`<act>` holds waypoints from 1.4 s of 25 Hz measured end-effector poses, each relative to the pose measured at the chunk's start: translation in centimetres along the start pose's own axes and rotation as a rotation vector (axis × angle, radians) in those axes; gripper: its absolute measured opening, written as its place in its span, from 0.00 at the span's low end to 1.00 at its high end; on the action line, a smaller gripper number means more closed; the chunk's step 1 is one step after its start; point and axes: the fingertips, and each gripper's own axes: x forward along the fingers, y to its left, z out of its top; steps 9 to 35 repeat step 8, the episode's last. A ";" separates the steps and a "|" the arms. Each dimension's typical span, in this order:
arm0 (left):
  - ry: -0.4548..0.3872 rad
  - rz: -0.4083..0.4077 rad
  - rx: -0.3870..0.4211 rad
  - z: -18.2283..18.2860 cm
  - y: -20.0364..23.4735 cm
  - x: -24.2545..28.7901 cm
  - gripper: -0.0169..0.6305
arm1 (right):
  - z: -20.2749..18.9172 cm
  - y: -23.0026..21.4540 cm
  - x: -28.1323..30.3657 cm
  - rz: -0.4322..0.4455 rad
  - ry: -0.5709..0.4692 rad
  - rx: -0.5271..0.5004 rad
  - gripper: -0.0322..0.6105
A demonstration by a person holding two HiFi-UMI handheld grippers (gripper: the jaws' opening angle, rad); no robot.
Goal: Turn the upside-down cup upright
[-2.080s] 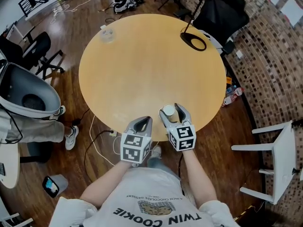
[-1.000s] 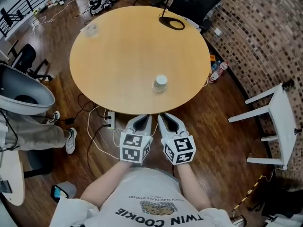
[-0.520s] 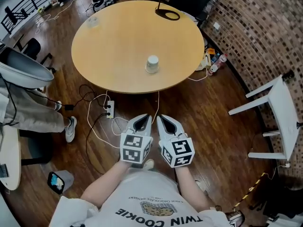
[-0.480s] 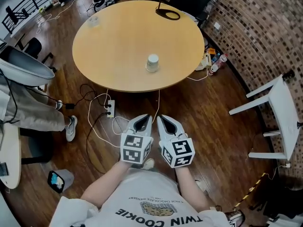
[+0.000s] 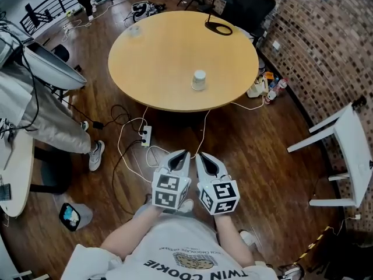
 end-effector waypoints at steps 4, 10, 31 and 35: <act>0.006 -0.014 0.006 -0.6 -0.6 -1.3 0.03 | -0.3 0.8 -1.0 -0.012 -0.003 0.009 0.05; 0.010 -0.038 0.011 -2.4 -0.7 -3.1 0.03 | -2.3 2.5 -1.8 -0.027 0.008 0.025 0.05; 0.010 -0.038 0.011 -2.4 -0.7 -3.1 0.03 | -2.3 2.5 -1.8 -0.027 0.008 0.025 0.05; 0.010 -0.038 0.011 -2.4 -0.7 -3.1 0.03 | -2.3 2.5 -1.8 -0.027 0.008 0.025 0.05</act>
